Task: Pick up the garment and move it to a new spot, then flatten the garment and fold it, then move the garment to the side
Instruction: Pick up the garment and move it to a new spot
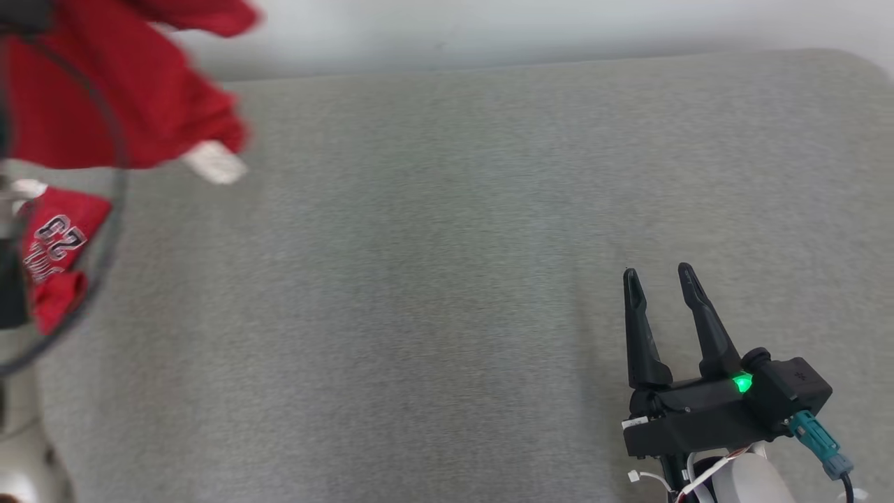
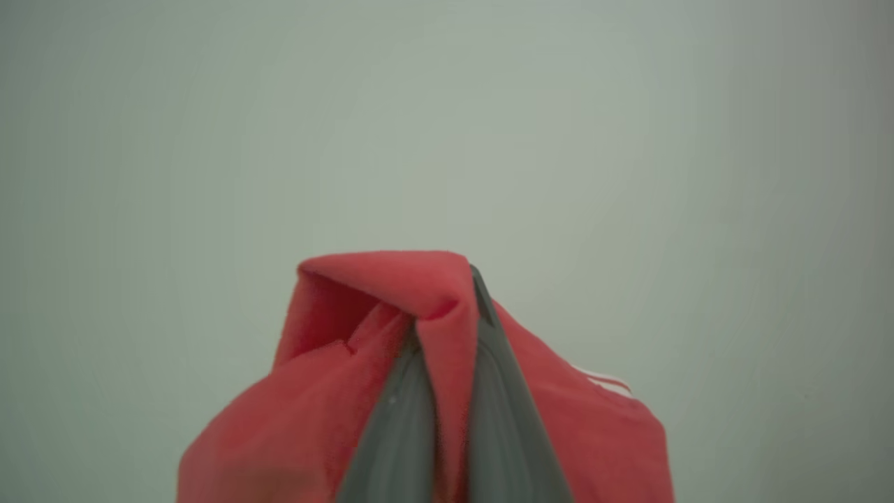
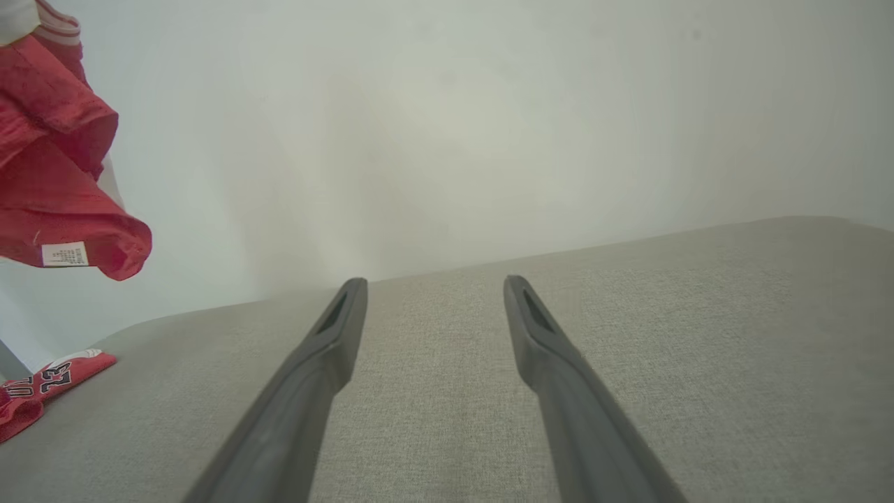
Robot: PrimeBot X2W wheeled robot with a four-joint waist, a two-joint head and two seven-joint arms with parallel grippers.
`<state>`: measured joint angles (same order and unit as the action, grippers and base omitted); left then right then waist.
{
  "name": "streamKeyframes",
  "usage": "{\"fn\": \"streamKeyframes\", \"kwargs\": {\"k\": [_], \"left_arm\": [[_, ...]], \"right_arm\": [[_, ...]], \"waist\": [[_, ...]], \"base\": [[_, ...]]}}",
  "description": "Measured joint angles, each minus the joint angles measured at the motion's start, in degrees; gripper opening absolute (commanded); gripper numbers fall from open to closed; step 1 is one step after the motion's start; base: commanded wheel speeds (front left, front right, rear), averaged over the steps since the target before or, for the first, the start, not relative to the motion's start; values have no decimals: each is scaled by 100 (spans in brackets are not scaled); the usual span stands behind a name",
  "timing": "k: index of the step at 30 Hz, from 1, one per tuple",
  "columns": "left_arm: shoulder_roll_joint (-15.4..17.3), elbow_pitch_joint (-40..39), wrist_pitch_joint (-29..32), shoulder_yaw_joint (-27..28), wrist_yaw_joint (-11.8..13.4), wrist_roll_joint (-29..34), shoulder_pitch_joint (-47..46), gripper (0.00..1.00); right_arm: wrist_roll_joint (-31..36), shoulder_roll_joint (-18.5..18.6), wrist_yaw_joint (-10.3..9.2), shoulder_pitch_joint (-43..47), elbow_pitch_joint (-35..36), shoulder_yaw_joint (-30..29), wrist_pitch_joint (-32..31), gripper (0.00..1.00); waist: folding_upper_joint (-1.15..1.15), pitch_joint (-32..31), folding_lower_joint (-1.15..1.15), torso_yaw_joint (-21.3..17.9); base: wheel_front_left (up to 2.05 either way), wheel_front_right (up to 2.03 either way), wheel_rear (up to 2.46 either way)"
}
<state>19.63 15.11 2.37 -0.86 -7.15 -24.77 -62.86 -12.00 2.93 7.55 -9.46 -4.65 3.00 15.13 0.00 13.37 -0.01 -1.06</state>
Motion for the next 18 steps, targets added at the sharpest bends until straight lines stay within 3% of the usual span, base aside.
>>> {"fn": "streamKeyframes", "kwargs": {"k": [11,18], "left_arm": [[-984,-568,359,-960,75,-11,495,0],[-1192,-69,276,-1295,158,8,1328,0]], "right_arm": [[-247,1,0,38,-53,27,1,100],[-300,3,0,42,-70,54,0,100]], "waist": [[0,-49,0,-860],[0,-8,0,-1352]], "base": [[0,0,0],[0,0,0]]}}
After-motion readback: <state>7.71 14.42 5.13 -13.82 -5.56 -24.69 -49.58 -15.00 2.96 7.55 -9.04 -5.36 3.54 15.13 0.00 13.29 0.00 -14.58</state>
